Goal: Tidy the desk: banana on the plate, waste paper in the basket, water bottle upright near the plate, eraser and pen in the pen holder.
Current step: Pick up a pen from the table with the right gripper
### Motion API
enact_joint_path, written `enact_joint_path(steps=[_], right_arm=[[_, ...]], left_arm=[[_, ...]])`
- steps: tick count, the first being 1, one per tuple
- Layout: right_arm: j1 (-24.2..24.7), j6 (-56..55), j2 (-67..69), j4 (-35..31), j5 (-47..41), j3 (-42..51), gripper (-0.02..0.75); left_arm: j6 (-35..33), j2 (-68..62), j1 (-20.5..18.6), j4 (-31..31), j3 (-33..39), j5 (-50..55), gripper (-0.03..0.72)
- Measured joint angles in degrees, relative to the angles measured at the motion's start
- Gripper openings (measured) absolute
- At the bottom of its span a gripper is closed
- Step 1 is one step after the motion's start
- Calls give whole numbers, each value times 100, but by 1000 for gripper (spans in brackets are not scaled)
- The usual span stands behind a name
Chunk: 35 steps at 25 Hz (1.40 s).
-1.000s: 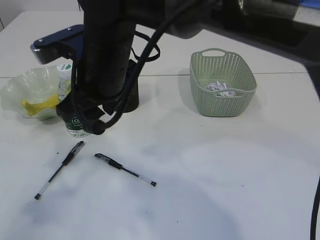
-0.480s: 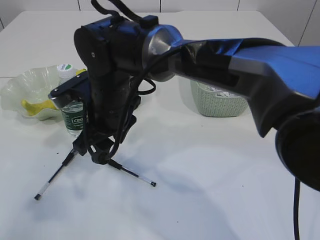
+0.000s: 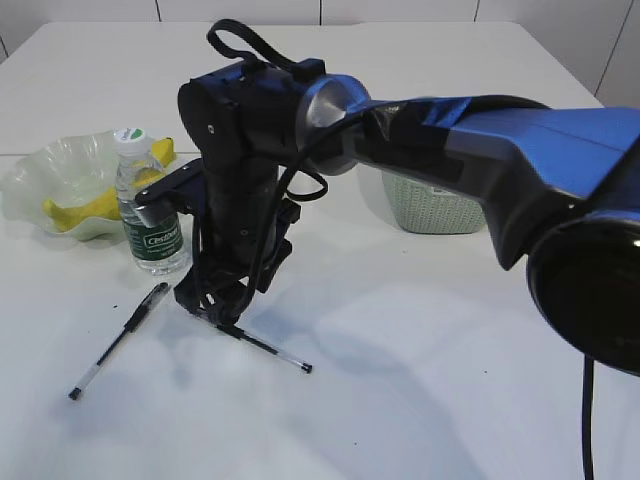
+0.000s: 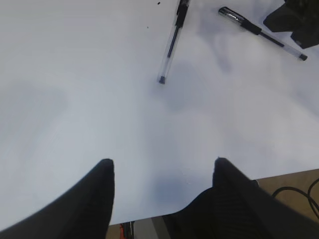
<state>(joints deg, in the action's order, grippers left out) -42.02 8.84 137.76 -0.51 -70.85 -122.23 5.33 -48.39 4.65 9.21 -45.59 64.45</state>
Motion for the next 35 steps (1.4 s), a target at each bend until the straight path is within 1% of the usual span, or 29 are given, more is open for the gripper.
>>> enact_joint_path(steps=[6,14,35], right_arm=[[80,0,90,-23,10,0,375],[80,14,288,-264,20,0,375],[80,18,424,-317,42,0,375]], left_arm=[[-7,0,0,0,0,-97,445],[-7,0,0,0,0,-182,445],[-7,0,0,0,0,-272,445]])
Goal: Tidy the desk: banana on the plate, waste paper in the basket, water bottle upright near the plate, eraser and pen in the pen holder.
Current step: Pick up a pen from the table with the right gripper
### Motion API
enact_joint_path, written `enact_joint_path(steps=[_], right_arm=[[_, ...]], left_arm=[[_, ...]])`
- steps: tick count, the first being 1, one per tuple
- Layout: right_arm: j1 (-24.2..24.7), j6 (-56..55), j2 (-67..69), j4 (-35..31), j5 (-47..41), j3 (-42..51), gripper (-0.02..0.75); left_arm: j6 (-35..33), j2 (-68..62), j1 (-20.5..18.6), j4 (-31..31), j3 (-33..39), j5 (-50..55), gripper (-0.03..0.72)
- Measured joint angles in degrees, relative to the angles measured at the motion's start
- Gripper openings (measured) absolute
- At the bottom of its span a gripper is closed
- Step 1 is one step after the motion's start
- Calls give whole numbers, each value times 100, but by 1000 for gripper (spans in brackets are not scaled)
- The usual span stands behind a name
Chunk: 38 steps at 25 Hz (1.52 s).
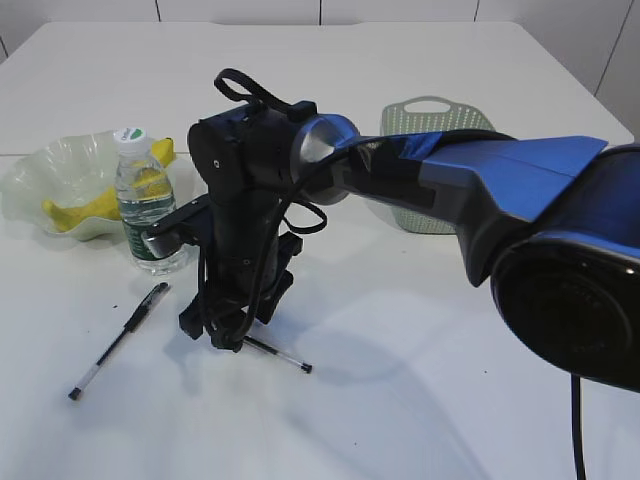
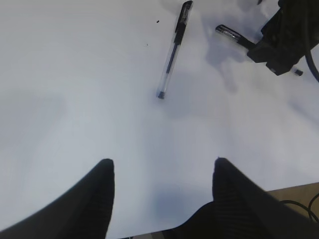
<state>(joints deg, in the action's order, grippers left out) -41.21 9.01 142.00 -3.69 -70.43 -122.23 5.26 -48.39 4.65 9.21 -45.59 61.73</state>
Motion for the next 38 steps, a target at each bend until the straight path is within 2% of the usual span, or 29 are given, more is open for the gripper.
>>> enact_joint_path(steps=[38], right_arm=[[0,0,73,-12,21,0,375]], left_arm=[[-7,0,0,0,0,-129,445]])
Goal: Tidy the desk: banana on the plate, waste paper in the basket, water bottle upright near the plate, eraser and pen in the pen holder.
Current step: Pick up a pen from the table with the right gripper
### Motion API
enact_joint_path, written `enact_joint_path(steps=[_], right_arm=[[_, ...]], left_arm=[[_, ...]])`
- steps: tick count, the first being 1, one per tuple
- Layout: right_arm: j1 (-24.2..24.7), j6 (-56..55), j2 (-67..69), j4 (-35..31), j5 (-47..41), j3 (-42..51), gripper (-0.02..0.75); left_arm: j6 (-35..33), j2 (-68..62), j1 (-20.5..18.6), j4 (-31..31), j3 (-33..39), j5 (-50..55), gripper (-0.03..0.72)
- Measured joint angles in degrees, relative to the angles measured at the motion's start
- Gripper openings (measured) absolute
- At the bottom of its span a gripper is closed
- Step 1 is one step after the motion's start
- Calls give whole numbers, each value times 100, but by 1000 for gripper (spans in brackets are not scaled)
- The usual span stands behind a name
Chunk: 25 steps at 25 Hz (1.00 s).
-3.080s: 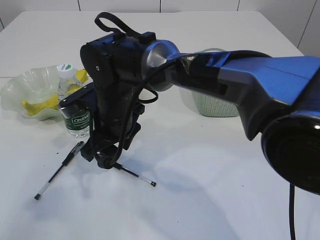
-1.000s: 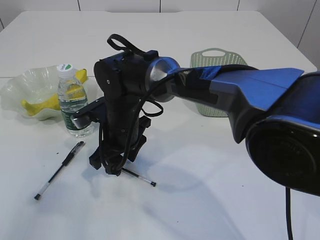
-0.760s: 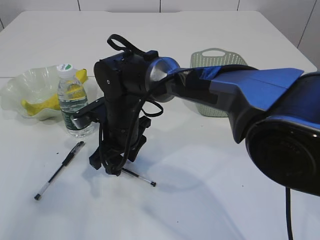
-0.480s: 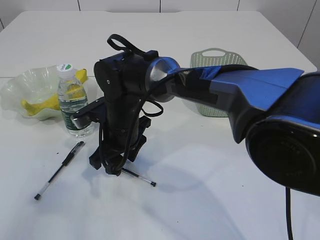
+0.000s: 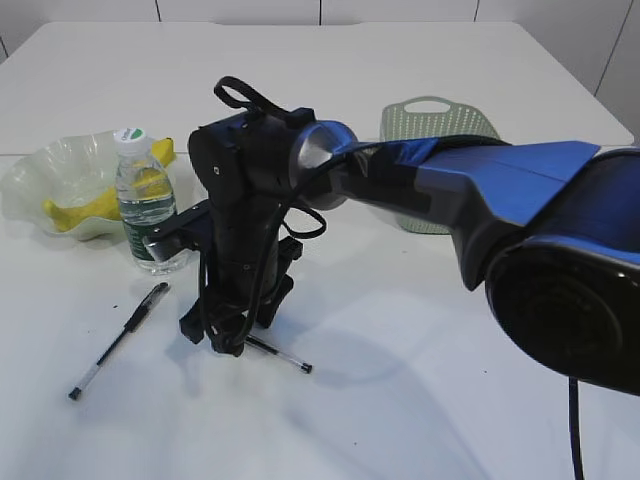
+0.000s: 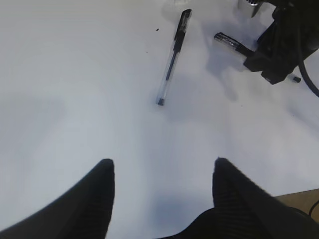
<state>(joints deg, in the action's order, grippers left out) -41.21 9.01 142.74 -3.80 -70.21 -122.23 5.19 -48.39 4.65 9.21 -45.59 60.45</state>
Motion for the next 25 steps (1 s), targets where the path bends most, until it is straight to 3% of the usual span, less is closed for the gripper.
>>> enact_joint_path(steps=[8,18,25], right_arm=[[0,0,9,0,0,0,357],[0,9,9,0,0,0,68],[0,-27,14,0,0,-13,44]], left_arm=[[0,0,0,0,0,0,445],[0,0,0,0,0,0,445],[-7,0,0,0,0,0,445]])
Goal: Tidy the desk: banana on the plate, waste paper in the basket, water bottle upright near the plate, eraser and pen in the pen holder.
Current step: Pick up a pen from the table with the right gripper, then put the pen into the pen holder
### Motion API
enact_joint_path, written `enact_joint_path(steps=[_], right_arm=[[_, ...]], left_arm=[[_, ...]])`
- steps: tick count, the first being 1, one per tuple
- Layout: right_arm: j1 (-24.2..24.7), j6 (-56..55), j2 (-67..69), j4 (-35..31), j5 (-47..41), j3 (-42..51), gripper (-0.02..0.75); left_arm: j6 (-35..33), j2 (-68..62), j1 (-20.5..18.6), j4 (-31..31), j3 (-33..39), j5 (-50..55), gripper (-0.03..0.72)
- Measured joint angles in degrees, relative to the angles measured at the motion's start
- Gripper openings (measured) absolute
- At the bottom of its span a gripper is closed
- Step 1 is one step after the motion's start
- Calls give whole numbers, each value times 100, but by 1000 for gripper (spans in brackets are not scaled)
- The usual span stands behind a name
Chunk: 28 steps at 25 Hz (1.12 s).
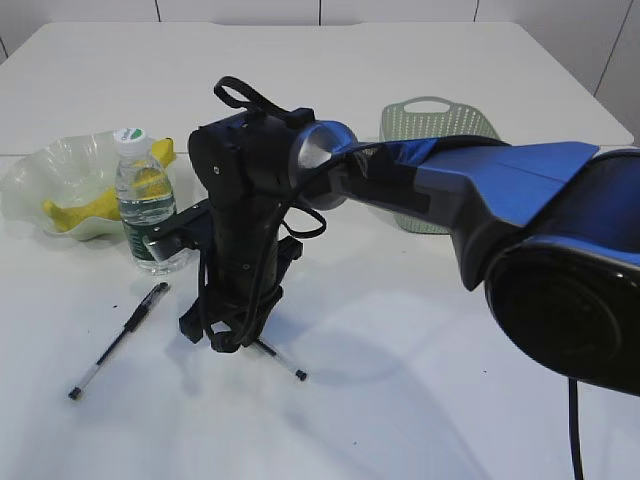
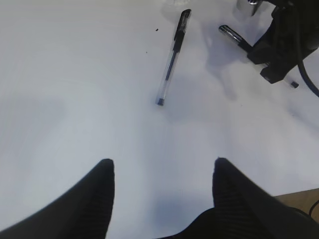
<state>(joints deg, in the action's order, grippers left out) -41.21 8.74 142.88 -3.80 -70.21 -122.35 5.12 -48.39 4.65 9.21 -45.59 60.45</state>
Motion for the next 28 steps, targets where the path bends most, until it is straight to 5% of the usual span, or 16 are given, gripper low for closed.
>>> enact_joint_path(steps=[23,28], right_arm=[[65,-149,-1429,21,-40,48,42],[159,-169,-1861,31,-40,713,42]], left_arm=[[-7,0,0,0,0,45,445],[-7,0,0,0,0,133,443]])
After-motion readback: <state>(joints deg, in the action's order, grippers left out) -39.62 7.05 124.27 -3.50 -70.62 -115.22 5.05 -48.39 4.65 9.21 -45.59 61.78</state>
